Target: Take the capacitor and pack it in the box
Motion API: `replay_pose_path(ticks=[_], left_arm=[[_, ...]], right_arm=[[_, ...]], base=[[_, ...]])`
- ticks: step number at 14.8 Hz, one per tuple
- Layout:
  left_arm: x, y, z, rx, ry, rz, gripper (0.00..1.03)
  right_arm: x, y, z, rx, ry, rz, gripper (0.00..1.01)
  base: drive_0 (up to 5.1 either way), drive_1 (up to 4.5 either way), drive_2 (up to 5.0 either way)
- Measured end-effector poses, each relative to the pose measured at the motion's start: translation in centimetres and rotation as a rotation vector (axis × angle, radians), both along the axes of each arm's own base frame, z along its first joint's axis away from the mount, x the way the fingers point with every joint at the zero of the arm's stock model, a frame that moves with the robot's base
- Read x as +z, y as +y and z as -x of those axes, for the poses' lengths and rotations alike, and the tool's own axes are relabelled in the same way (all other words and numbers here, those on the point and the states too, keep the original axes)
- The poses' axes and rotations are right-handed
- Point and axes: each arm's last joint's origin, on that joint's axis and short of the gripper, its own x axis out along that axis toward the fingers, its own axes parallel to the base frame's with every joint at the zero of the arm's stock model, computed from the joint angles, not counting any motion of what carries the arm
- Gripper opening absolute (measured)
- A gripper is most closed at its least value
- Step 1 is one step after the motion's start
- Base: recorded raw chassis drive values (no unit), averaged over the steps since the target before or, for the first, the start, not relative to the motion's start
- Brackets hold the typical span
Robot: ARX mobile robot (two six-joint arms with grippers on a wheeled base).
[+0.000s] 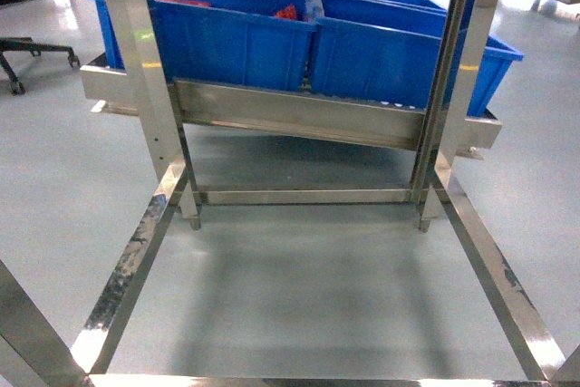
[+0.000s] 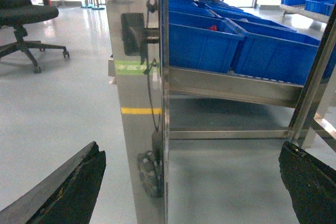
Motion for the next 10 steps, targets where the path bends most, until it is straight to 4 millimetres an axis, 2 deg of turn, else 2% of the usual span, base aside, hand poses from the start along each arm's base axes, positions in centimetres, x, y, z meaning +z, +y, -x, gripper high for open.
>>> replay_pose_path(ticks=[10], left_arm=[[0.0,0.0,0.0,0.0,0.0,0.0,0.98]], right_arm=[[0.0,0.0,0.0,0.0,0.0,0.0,0.98]], base=[[0.0,0.0,0.0]])
